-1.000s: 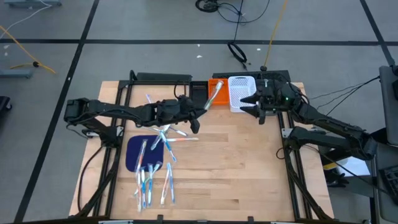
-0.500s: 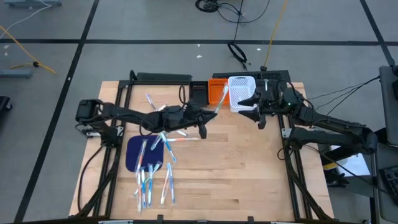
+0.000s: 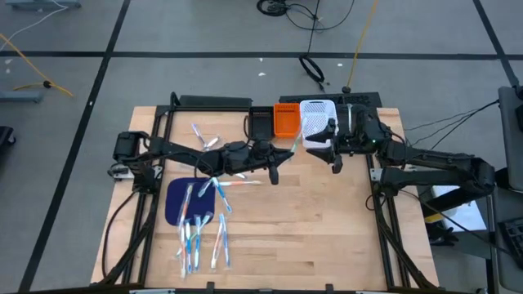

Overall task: Pick & Place Toothbrushes
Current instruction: Put the green toothbrush into the gray bin

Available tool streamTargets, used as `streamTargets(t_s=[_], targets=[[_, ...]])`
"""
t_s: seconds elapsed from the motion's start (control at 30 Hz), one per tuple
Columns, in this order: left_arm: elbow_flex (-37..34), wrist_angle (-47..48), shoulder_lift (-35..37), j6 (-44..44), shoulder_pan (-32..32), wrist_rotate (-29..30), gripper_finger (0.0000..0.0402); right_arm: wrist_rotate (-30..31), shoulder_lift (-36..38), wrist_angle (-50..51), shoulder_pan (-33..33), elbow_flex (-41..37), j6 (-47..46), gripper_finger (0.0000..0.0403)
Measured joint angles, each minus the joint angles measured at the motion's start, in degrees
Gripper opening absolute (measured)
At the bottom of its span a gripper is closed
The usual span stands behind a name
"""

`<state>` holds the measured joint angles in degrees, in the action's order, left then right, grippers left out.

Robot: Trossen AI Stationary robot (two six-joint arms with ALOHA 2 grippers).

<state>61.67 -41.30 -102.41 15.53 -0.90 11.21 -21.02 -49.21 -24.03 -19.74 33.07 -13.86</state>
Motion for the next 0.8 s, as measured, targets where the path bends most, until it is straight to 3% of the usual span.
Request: streamTargets(t_s=[0.17,0.47,0.63,0.8], targets=[[4.3,3.6,-3.0,-0.3,0.4,-0.7,0.0004,0.0,-4.6,-4.6,2.3,0.0,-0.4,0.0215],[5.2,6.9,-2.9,-0.8,0.3,-0.5,0.0006,0.1,-7.0,-6.6,3.7,0.0,-0.2,0.0193],[5.2,7.0,-2.9,-0.8,0.3,-0.5,0.0012,0.1,-6.8,-6.8,3.7,0.0,0.0,0.0129],[5.2,7.0,-2.8,-0.8,0.4,-0.7,0.0021,0.4,-6.8,-6.8,3.7,0.0,0.0,0.0027]])
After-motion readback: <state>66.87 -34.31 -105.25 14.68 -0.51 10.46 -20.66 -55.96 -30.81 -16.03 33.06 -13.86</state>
